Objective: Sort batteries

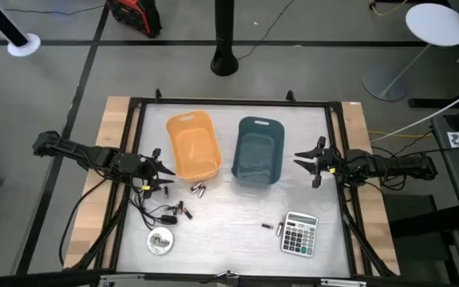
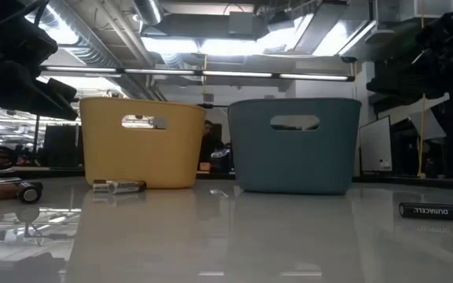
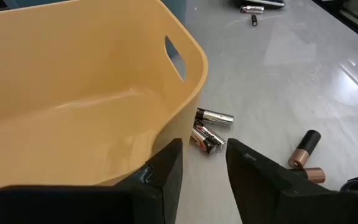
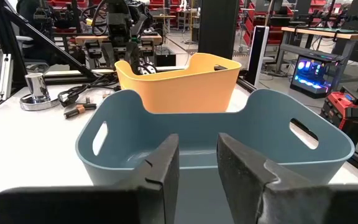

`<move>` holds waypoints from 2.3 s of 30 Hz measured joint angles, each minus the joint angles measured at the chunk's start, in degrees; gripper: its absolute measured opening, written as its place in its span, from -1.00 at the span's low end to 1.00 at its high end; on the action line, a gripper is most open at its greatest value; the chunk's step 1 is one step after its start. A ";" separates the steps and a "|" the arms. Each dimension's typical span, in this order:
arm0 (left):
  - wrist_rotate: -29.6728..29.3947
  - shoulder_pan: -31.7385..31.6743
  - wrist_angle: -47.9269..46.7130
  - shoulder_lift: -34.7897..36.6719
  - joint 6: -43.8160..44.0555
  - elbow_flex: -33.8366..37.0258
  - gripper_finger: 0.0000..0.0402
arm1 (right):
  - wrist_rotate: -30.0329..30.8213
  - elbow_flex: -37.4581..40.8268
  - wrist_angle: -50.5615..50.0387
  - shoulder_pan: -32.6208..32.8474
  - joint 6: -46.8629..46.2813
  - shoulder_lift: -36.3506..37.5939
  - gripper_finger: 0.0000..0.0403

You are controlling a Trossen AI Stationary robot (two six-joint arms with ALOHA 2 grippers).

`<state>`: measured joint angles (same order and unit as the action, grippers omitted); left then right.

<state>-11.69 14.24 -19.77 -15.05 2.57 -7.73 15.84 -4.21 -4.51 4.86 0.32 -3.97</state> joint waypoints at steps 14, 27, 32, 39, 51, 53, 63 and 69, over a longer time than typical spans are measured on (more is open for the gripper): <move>0.00 0.02 0.00 0.02 0.00 0.01 -0.42 | -0.14 0.00 0.29 -0.02 -0.83 -0.02 -0.46; -0.11 0.00 6.64 0.00 4.09 0.02 -0.42 | -2.78 0.00 1.92 0.00 -7.88 -0.02 -0.46; -0.12 0.00 16.44 0.00 4.11 0.02 -0.42 | -2.37 0.04 4.77 0.00 -9.35 -0.04 -0.46; -0.11 0.00 27.91 0.02 3.40 0.02 -0.42 | -0.95 0.04 16.70 0.00 -6.19 -0.03 -0.46; -0.09 -0.04 30.12 0.00 5.00 0.02 -0.42 | -2.55 -6.09 20.00 0.00 -2.94 -14.37 -0.46; -0.11 -0.05 30.12 0.00 4.96 0.02 -0.42 | -4.12 -8.88 19.91 0.00 -2.63 -19.11 -0.46; -0.08 -0.03 29.35 0.00 4.96 0.02 -0.42 | -13.84 -30.53 5.84 0.00 -1.43 -44.73 -0.46; -0.08 -0.03 28.72 0.00 4.94 0.02 -0.42 | -25.70 -45.44 -12.24 0.05 -5.57 -60.24 -0.46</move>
<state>-11.77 14.22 8.95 -15.05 7.51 -7.70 -9.86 -49.65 -16.75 4.91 -5.26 -64.21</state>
